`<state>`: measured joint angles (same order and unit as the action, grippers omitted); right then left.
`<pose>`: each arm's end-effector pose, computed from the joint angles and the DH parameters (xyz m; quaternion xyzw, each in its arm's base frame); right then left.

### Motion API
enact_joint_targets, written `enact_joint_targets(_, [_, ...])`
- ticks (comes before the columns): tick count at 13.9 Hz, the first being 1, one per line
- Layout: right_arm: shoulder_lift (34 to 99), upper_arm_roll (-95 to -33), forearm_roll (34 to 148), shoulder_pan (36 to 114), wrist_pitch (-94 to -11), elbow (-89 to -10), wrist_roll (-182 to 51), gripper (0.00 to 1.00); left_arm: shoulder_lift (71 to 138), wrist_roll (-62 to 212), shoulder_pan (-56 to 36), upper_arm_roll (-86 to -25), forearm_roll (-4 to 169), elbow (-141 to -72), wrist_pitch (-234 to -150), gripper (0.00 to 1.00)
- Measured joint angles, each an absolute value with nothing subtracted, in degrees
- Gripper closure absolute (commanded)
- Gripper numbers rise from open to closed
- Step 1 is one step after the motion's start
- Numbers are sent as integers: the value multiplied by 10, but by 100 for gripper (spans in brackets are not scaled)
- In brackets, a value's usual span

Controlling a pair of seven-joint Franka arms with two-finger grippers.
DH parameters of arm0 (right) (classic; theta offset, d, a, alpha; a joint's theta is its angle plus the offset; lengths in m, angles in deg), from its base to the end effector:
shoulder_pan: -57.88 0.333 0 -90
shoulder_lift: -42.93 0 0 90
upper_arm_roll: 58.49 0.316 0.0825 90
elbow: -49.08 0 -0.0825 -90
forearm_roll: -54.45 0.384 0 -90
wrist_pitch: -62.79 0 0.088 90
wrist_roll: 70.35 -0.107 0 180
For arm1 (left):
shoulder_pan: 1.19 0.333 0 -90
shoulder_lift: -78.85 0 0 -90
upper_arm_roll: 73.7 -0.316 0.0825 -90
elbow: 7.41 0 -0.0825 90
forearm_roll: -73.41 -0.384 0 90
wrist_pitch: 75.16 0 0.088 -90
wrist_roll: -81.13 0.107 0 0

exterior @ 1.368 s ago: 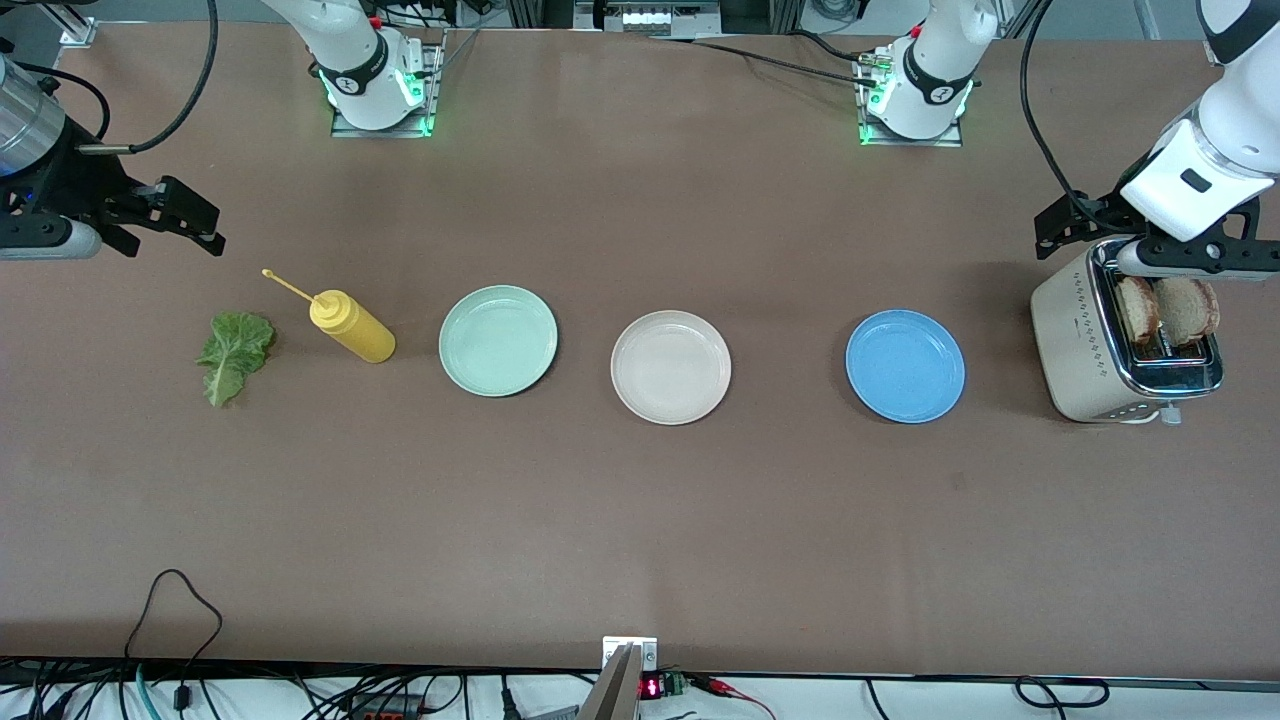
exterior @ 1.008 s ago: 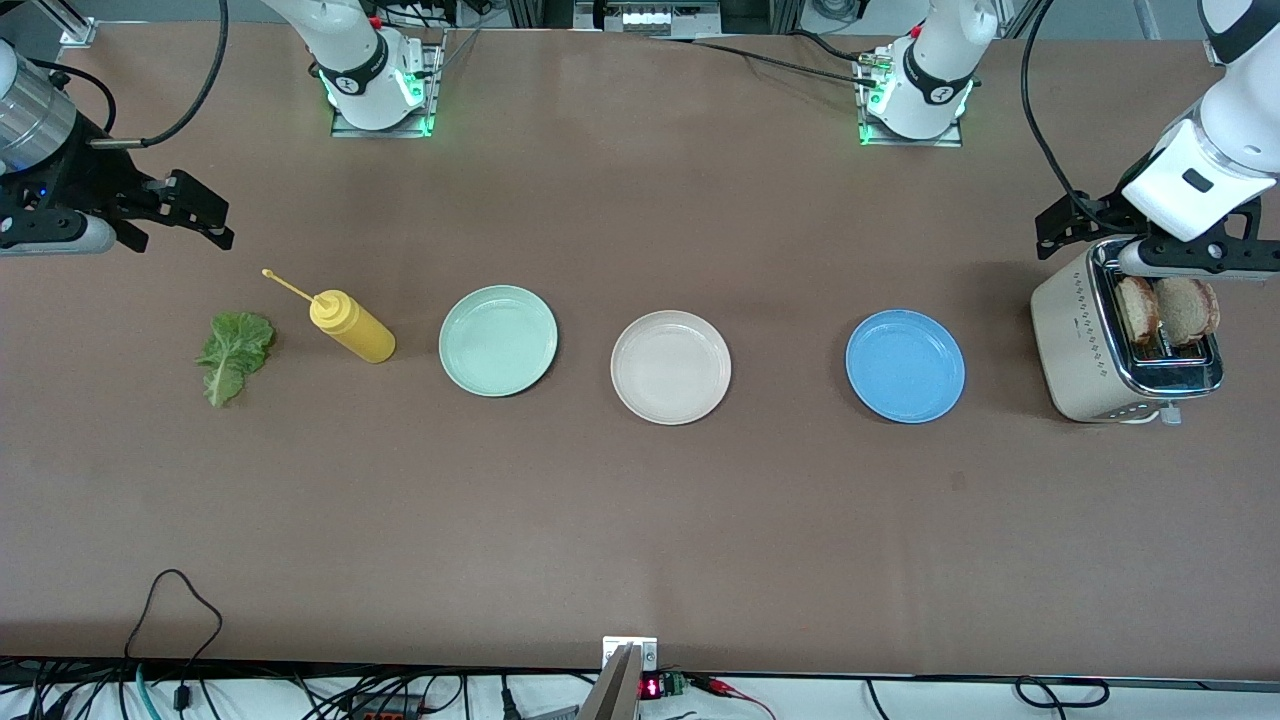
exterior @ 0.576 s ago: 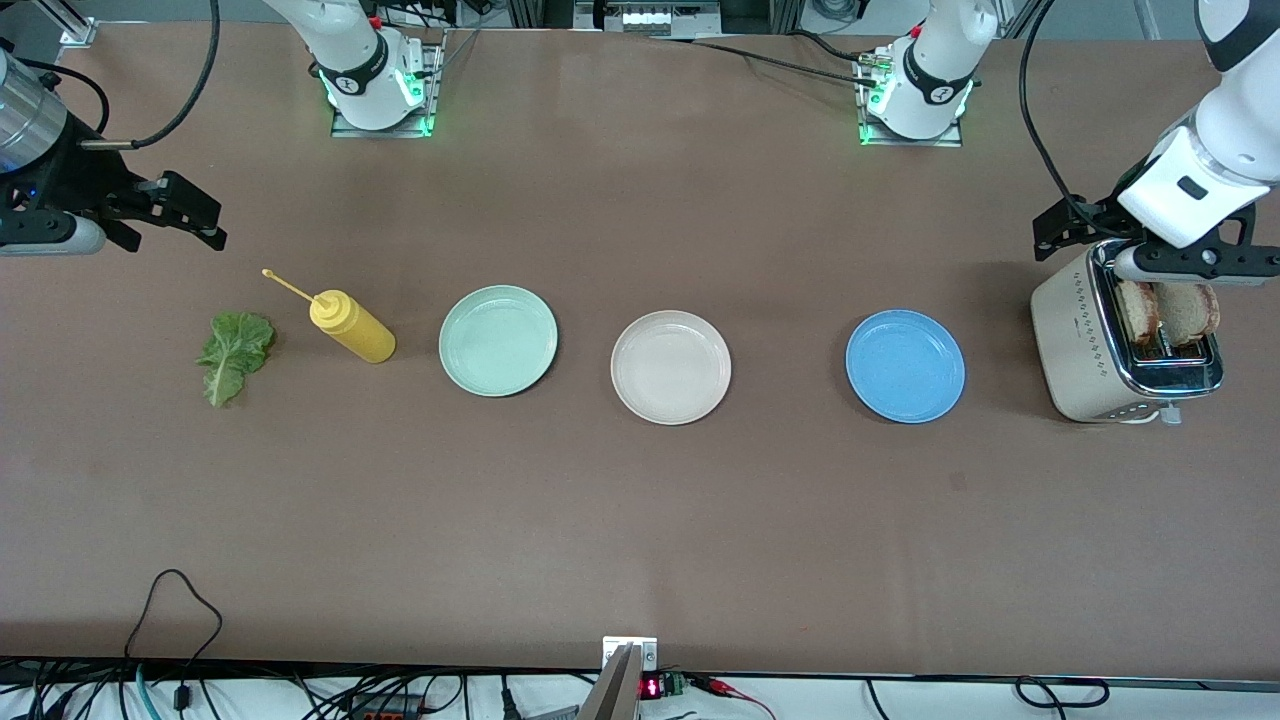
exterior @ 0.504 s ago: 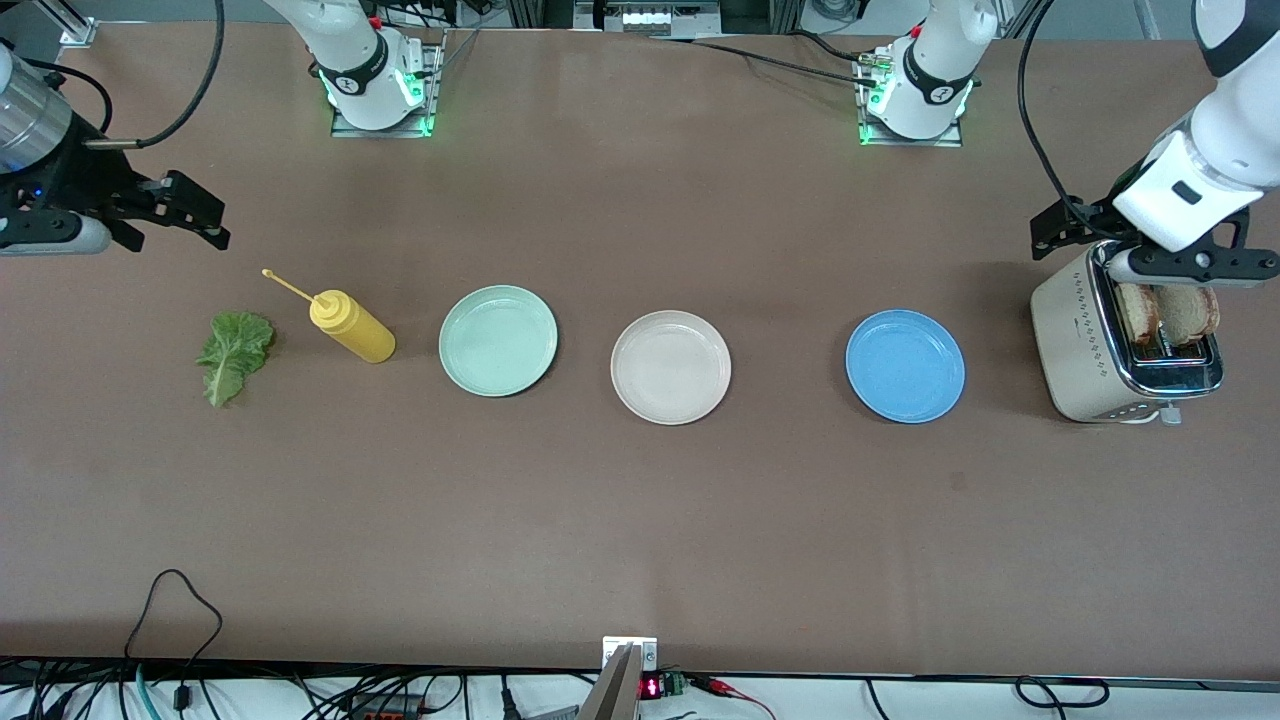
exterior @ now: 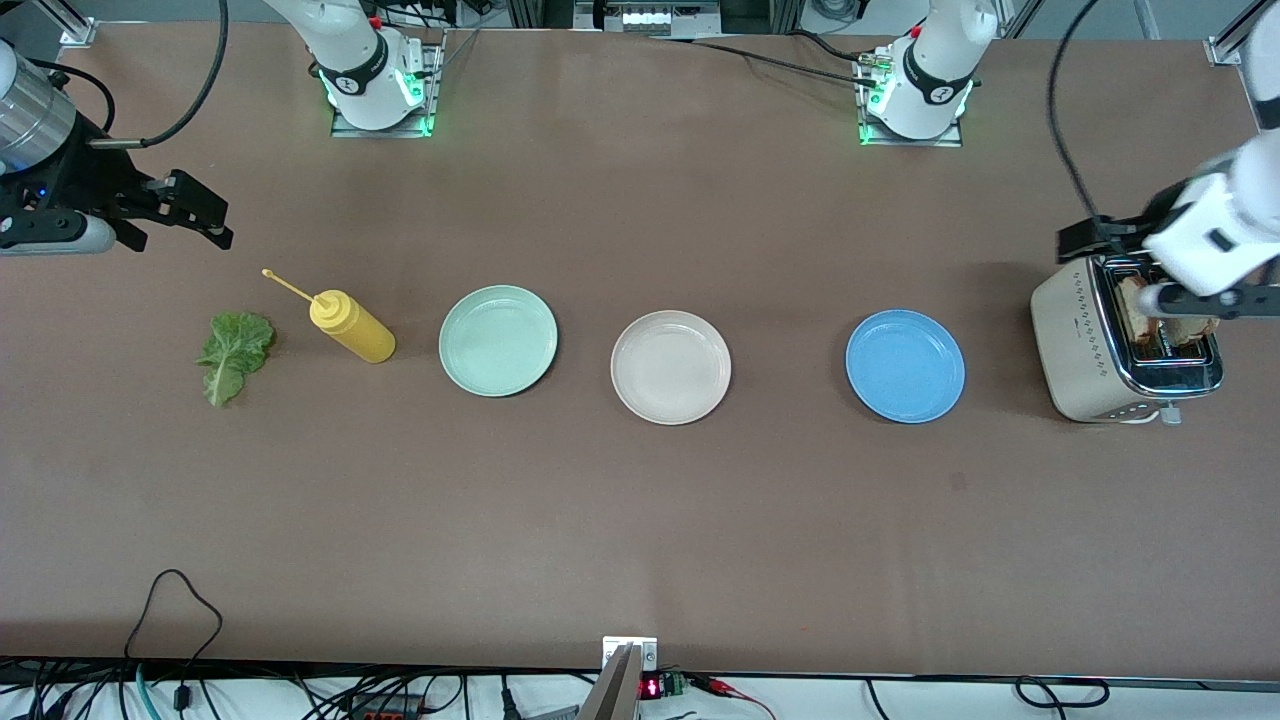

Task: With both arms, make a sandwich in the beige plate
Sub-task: 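Lower the left gripper into the toaster and grasp a bread slice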

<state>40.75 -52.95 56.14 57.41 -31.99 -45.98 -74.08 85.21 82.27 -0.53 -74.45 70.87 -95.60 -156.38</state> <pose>0.5471 0.0525 0.6109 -0.9997 -0.0107 -0.0155 0.0141 0.5670 0.0189 0.5654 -0.9930 -0.0032 0.1165 0.0203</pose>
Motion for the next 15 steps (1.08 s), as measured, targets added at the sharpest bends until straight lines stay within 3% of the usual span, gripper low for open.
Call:
enact_joint_targets(5, [413,-531,561,575,-316,-462,-741,0,858,891,52,-746,634,-1005,-1634,0])
enact_joint_targets(11, [424,-531,561,575,-313,-471,-741,0,836,955,114,-748,627,-1197,-1881,1])
enact_joint_targets(13, [424,-531,561,577,-313,-473,-741,0,824,971,133,-748,627,-1259,-1952,28])
enact_joint_targets(15, [424,-531,561,582,-313,-473,-741,0,816,987,152,-748,627,-1306,-1996,69])
